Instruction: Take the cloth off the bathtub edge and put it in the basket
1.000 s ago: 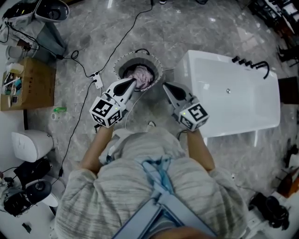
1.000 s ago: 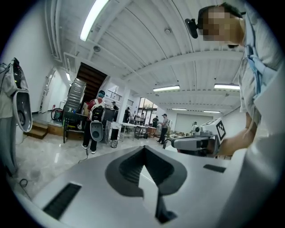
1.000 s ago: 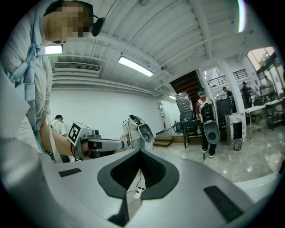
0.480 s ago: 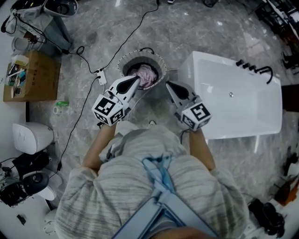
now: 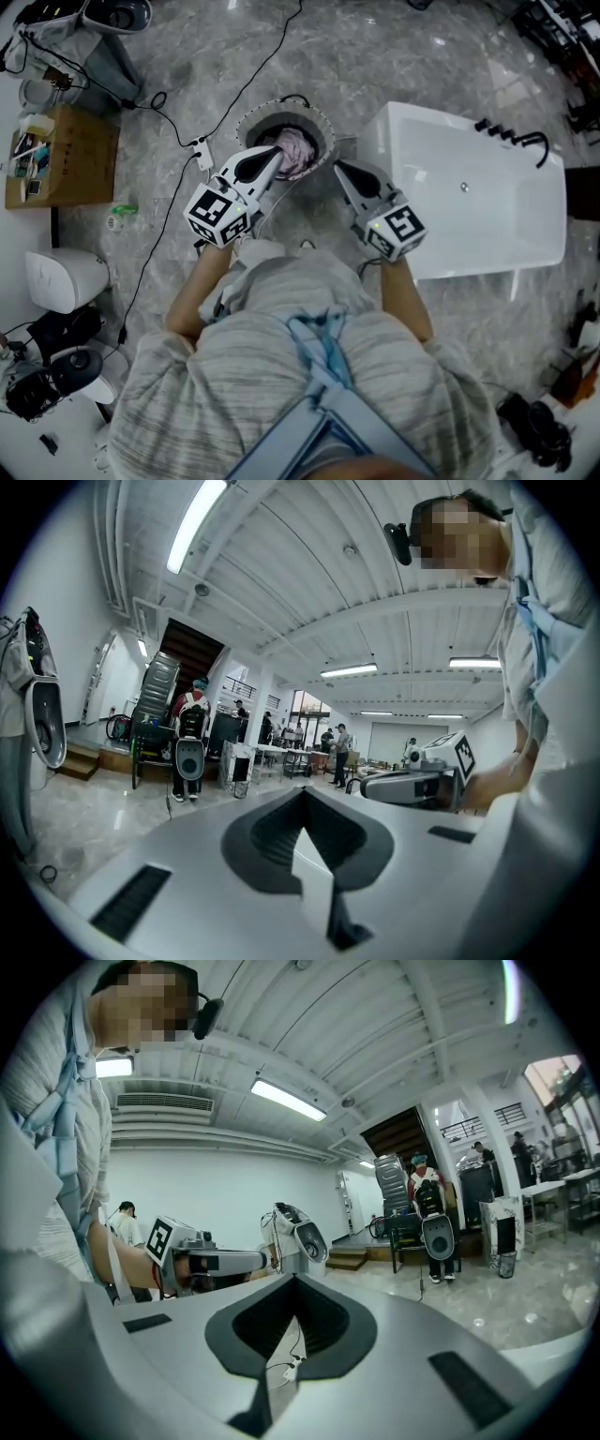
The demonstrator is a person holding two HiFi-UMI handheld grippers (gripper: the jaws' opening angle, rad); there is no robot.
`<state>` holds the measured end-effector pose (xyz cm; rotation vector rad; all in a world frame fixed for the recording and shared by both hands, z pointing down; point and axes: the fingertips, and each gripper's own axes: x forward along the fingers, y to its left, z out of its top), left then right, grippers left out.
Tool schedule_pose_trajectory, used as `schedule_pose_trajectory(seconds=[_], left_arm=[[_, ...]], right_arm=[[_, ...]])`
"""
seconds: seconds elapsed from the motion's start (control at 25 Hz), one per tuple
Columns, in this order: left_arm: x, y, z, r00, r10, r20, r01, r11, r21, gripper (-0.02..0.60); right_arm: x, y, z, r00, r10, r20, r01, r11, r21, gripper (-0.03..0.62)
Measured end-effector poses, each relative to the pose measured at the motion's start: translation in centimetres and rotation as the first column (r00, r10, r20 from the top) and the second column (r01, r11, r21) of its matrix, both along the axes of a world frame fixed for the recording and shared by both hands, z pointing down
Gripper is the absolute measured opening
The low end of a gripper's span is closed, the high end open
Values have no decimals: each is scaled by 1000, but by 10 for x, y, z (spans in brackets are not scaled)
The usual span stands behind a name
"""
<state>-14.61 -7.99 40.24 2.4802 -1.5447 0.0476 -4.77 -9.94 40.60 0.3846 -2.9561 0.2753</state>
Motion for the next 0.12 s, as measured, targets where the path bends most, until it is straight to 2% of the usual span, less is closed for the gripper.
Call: schedule_pose_trajectory(seconds=[0.12], left_arm=[[3, -4, 3, 1000, 10, 1, -10, 1000, -3, 5]], right_arm=[[-2, -5, 2, 1000, 2, 1, -2, 1000, -7, 4]])
